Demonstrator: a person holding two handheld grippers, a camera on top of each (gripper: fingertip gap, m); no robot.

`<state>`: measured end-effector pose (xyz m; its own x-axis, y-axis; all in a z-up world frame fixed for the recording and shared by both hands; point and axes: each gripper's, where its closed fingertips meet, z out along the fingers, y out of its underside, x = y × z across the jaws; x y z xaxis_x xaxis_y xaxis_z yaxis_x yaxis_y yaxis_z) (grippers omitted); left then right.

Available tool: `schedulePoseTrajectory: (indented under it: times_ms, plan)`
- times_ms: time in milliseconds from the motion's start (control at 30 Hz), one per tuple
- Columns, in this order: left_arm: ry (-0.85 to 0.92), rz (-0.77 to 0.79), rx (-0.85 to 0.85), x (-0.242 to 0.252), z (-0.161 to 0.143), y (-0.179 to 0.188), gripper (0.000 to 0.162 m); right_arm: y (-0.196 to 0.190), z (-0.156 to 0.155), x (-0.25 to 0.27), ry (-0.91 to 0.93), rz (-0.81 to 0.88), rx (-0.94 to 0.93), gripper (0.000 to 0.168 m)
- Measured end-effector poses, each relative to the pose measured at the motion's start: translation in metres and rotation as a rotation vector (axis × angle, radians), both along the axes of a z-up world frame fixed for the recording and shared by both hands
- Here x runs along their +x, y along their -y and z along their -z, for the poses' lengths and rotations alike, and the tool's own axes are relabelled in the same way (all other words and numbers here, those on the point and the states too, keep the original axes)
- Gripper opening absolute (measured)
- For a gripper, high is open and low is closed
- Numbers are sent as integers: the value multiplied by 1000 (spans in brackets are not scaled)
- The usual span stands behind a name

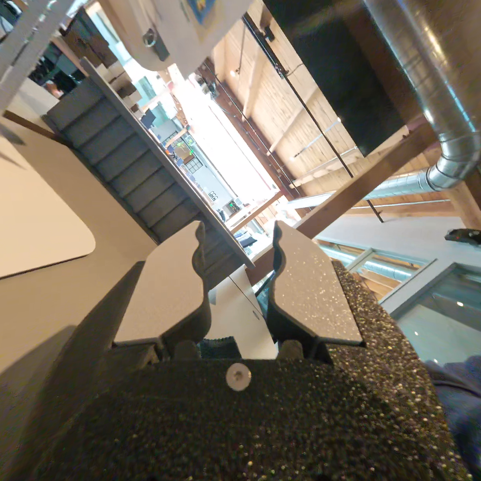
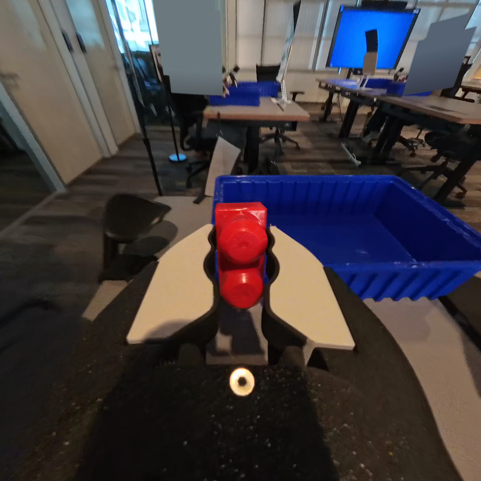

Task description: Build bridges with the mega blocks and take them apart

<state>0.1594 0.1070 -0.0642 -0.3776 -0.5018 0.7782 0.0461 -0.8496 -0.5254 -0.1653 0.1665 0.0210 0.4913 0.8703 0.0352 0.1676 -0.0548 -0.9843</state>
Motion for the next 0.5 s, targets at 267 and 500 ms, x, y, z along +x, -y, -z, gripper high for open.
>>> schedulePoseTrajectory:
  times_ms: [267, 500]
  plan:
    - [101, -3, -31, -14, -9, -4, 46, -104, 59, -63, 420, 74, -24, 36]
    - [90, 23, -6, -11, -9, 1, 45, -126, 108, -78, 623, 79, -89, 36]
